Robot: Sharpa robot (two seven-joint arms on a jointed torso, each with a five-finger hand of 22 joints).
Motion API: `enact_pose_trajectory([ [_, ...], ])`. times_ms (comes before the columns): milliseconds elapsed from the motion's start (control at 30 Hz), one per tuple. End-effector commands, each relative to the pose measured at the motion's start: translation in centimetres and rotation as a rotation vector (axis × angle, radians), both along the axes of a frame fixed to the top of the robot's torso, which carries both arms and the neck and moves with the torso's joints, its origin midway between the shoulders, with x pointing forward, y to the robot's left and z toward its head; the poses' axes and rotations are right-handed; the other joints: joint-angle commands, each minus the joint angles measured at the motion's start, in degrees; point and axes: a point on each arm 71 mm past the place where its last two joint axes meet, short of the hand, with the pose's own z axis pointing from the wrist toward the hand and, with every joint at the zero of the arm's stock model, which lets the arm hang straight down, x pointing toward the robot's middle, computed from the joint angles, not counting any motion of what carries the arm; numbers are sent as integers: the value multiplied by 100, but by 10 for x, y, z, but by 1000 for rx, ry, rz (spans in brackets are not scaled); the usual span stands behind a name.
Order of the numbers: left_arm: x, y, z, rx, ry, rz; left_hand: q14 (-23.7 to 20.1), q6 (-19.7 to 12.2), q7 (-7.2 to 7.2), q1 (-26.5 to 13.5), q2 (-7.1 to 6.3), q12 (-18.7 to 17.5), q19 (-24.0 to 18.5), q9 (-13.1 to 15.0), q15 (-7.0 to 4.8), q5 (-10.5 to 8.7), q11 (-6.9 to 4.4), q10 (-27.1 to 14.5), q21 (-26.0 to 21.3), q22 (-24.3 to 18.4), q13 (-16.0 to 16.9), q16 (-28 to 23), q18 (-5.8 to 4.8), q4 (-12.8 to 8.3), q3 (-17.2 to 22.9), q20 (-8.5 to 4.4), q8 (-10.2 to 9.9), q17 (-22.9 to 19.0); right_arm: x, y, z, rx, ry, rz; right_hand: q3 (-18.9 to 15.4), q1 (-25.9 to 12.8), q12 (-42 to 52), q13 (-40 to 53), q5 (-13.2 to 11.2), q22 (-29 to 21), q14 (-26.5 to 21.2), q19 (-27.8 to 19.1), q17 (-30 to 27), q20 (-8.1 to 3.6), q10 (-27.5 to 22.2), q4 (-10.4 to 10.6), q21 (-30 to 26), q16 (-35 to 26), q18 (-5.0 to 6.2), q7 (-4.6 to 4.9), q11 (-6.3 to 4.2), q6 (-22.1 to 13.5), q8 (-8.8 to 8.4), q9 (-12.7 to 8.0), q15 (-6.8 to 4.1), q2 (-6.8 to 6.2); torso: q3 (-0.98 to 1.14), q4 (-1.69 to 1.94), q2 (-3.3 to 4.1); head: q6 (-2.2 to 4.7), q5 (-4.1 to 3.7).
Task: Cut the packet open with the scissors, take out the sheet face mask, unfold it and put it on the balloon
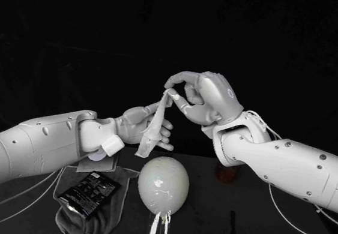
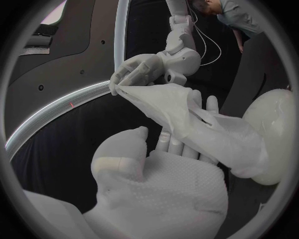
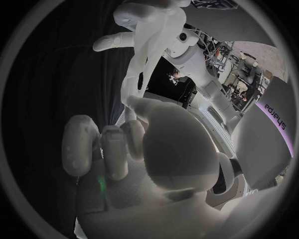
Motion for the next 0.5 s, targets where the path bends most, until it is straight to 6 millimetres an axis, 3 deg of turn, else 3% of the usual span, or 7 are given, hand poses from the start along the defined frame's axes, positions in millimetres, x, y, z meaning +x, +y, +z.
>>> enact_pose_trajectory([
  [33, 0, 1, 2, -10, -5, -1, 4, 5, -7, 59, 52, -2, -58, 18, 13, 9, -7, 32, -63, -30, 12, -24, 14, 7, -58, 41, 25, 38, -2, -3, 3, 36, -25, -16, -35, 32, 2, 529, 35, 1117, 609, 40, 1506, -1, 39, 5, 27, 20, -52, 5, 12, 47, 71, 14, 9, 12, 4, -5, 3, -10, 7],
  [267, 3, 9, 2, -5, -13, 54, -409, -154, 68, 508, 137, -139, -401, 40, 142, 8, 84, -142, -340, -163, 24, -202, -20, 10, -177, 181, -46, 166, -3, -10, 1, 40, -10, -23, -35, 32, 2, 529, 35, 1117, 609, 40, 1506, -1, 39, 5, 27, 20, -52, 5, 12, 47, 71, 14, 9, 12, 8, -7, 5, -35, 20],
  [367, 4, 13, 2, -1, -18, 77, -987, -285, 153, 775, 147, -243, -747, 17, 304, 5, 189, -324, -576, -200, 14, -429, -116, 1, -240, 231, -122, 146, -3, -13, 0, 41, -6, -28, -35, 32, 2, 529, 35, 1117, 609, 40, 1506, -1, 39, 5, 27, 20, -52, 5, 12, 47, 71, 14, 9, 12, 2, -11, 4, -45, 24],
  [500, 5, 17, 2, 11, -27, 107, -1415, -363, 216, 1140, 140, -355, -981, -10, 423, 7, 279, -550, -760, -188, 10, -496, -224, -10, -340, 239, -168, 168, -3, -19, -2, 45, 3, -40, -35, 32, 2, 529, 35, 1117, 609, 40, 1506, -1, 39, 5, 27, 20, -52, 5, 12, 47, 71, 14, 9, 12, 4, -5, 1, -56, 29],
])
